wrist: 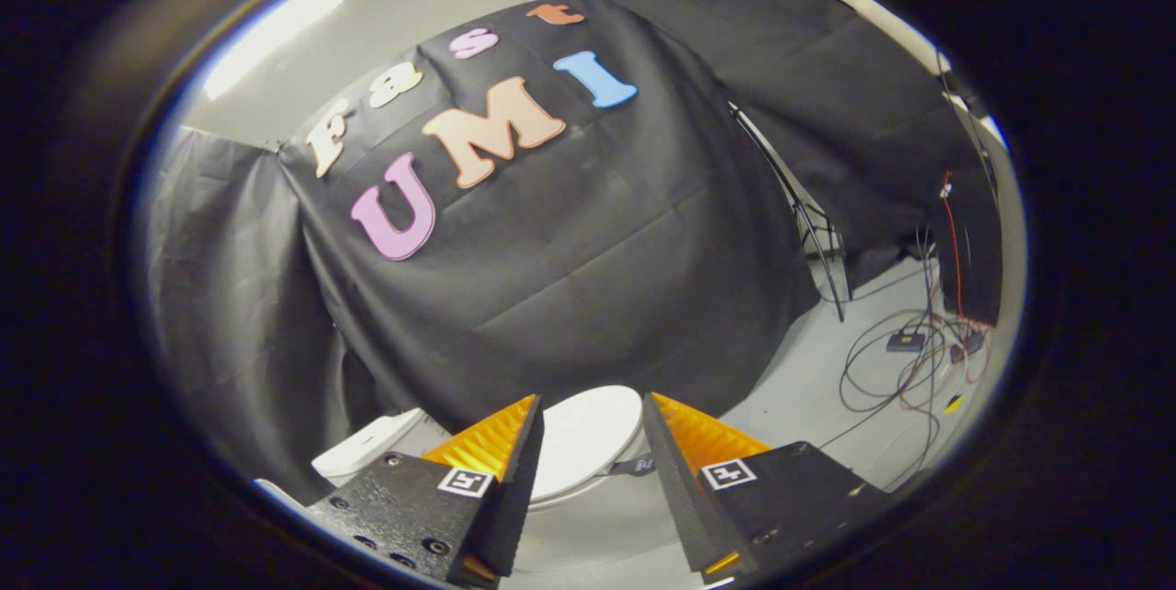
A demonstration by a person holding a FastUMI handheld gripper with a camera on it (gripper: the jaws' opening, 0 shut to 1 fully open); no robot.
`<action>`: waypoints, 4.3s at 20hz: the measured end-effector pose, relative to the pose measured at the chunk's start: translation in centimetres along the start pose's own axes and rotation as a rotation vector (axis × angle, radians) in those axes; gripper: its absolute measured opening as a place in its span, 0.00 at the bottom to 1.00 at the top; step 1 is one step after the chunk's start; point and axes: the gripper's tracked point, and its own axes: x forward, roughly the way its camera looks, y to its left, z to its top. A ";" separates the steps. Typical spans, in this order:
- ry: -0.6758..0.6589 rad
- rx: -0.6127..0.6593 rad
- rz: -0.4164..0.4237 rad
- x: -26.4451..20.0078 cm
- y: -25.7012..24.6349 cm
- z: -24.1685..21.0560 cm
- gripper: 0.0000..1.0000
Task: Open the toilet lid.
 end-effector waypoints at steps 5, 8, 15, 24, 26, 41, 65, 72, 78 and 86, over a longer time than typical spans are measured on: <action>-0.006 0.130 0.004 2.8 0.1 -1.5 0.67; -0.007 0.219 -0.004 4.9 0.1 -2.5 0.67; 0.034 0.433 -0.054 8.3 -1.5 -8.0 0.65; 0.135 0.679 -0.110 12.9 -4.1 -13.7 0.65; 0.165 0.713 -0.111 14.1 -4.6 -14.5 0.63; 0.194 0.933 -0.070 18.3 -5.3 -13.7 0.09; 0.163 0.201 0.036 14.6 11.5 -2.6 0.02; 0.195 -0.029 0.058 14.3 18.0 -1.4 0.05; 0.183 -0.127 0.088 14.2 22.0 -1.0 0.05; 0.199 -0.328 0.123 13.7 28.2 -1.4 0.05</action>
